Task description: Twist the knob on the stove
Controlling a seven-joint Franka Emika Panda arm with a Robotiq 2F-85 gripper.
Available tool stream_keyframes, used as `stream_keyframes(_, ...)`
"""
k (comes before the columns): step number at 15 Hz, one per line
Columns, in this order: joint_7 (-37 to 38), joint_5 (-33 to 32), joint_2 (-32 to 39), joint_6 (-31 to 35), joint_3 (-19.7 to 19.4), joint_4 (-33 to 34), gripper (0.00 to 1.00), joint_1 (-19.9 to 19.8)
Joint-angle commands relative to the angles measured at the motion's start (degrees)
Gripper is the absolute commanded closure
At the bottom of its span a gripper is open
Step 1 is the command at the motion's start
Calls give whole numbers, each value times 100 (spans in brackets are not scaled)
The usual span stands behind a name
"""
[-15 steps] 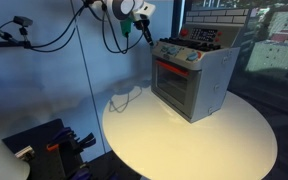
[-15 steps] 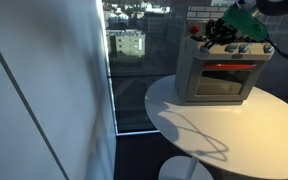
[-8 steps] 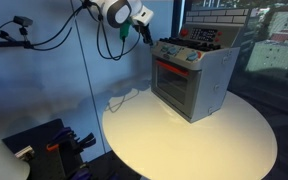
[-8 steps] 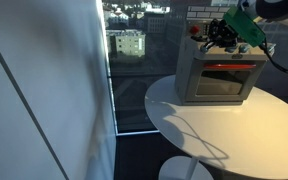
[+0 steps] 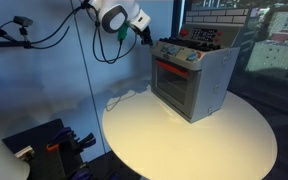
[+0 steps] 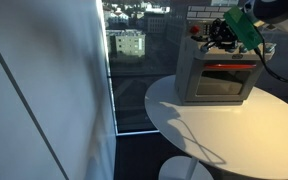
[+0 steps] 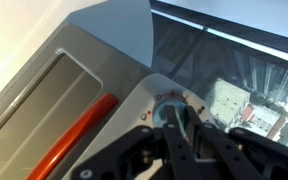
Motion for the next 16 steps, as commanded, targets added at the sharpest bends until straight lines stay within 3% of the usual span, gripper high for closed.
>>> stream_keyframes(1,-226,337,-171,310,396,16,94,-297)
stream_keyframes(2,-239,342,-171,318,464,9,90,-357)
stream_keyframes(3,-268,312,-185,269,519,4,61,-416)
stream_keyframes(5,-302,260,-230,295,642,-2,54,-520)
stream_keyframes(11,-552,158,-528,58,857,-76,4,-680)
stream_keyframes(14,-778,99,-757,-370,816,-165,0,-684)
stream_keyframes(16,-978,88,-951,-840,476,-215,0,-438)
